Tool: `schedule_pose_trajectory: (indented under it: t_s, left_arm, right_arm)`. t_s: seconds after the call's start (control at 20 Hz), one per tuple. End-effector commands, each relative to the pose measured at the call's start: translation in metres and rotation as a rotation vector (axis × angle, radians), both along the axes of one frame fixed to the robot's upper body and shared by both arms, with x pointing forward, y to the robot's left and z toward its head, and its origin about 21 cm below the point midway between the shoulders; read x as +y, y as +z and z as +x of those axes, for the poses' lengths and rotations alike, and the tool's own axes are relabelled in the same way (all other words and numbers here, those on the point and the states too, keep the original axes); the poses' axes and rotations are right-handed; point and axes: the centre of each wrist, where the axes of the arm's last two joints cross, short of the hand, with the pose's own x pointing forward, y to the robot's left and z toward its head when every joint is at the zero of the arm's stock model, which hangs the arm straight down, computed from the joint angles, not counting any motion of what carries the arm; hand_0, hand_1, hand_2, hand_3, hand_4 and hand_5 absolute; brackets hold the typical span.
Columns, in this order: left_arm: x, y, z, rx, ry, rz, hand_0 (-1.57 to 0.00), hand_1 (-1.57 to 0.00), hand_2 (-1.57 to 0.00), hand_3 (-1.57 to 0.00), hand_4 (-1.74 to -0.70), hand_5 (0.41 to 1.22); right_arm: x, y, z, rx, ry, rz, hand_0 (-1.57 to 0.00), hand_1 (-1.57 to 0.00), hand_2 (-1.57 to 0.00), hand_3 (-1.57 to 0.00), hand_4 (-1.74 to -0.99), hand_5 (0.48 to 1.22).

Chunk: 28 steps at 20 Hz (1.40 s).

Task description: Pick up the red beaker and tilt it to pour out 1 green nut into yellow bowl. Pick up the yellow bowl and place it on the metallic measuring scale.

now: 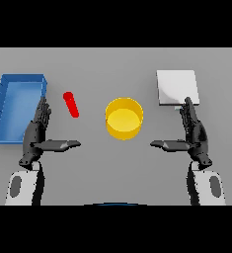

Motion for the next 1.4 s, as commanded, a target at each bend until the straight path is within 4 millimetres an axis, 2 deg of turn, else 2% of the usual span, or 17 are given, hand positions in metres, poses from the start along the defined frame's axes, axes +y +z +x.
schedule_pose_trajectory:
  t_s: [0.0, 0.25, 0.35, 0.4, 0.5, 0.6, 0.75, 0.8, 0.95, 1.1, 1.35]
  left_arm:
    - [0.000, 0.000, -0.001, -0.002, 0.001, -0.001, 0.00, 0.00, 0.00, 0.00, -1.20, 0.677]
    - [0.002, -0.001, -0.008, -0.006, 0.002, -0.005, 0.00, 0.00, 0.00, 0.00, -1.20, 0.677]
    - [0.002, 0.006, -0.022, -0.052, -0.059, 0.093, 0.00, 0.00, 0.00, 0.00, -1.20, 0.677]
    - [-0.002, 0.008, -0.025, -0.045, -0.078, 0.119, 0.00, 0.00, 0.00, 0.00, -1.20, 0.677]
    - [0.002, 0.013, -0.029, -0.043, -0.075, 0.141, 0.00, 0.00, 0.00, 0.00, -1.20, 0.672]
    - [0.001, 0.017, -0.030, -0.034, -0.083, 0.150, 0.00, 0.00, 0.00, 0.00, -1.19, 0.663]
    - [-0.001, 0.015, -0.033, -0.015, -0.094, 0.163, 0.00, 0.00, 0.00, 0.00, -1.17, 0.653]
    - [-0.004, 0.013, -0.031, 0.000, -0.096, 0.162, 0.00, 0.00, 0.00, 0.00, -1.17, 0.652]
    - [-0.009, 0.009, -0.021, 0.020, -0.091, 0.159, 0.00, 0.00, 0.00, 0.00, -1.19, 0.658]
    - [-0.010, 0.001, -0.004, 0.032, -0.090, 0.188, 0.00, 0.00, 0.00, 0.00, -1.20, 0.661]
    - [-0.012, -0.005, 0.037, 0.043, -0.065, 0.205, 0.00, 0.00, 0.00, 0.00, -1.21, 0.651]
  right_arm:
    - [0.000, 0.000, 0.000, 0.000, -0.001, 0.000, 0.00, 0.00, 0.00, 0.00, -1.177, 0.572]
    - [0.002, -0.002, 0.001, 0.011, 0.001, 0.002, 0.00, 0.00, 0.00, 0.00, -1.177, 0.572]
    - [-0.005, 0.004, -0.008, -0.056, 0.024, -0.179, 0.00, 0.00, 0.00, 0.00, -1.178, 0.573]
    - [-0.006, 0.007, -0.011, -0.071, 0.035, -0.213, 0.00, 0.00, 0.00, 0.00, -1.183, 0.576]
    - [-0.005, 0.011, -0.012, -0.077, 0.044, -0.245, 0.00, 0.00, 0.00, 0.00, -1.193, 0.582]
    - [-0.004, 0.009, -0.014, -0.074, 0.052, -0.250, 0.00, 0.00, 0.00, 0.00, -1.196, 0.584]
    - [-0.002, 0.011, -0.013, -0.079, 0.076, -0.200, 0.00, 0.00, 0.00, 0.00, -1.244, 0.597]
    - [-0.005, 0.007, -0.016, -0.080, 0.083, -0.191, 0.00, 0.00, 0.00, 0.00, -1.261, 0.604]
    - [-0.007, 0.012, -0.012, -0.097, 0.091, -0.181, 0.00, 0.00, 0.00, 0.00, -1.291, 0.621]
    - [-0.011, 0.015, -0.013, -0.108, 0.095, -0.185, 0.00, 0.00, 0.00, 0.00, -1.294, 0.623]
    - [-0.010, 0.013, -0.011, -0.096, 0.096, -0.189, 0.00, 0.00, 0.00, 0.00, -1.290, 0.617]
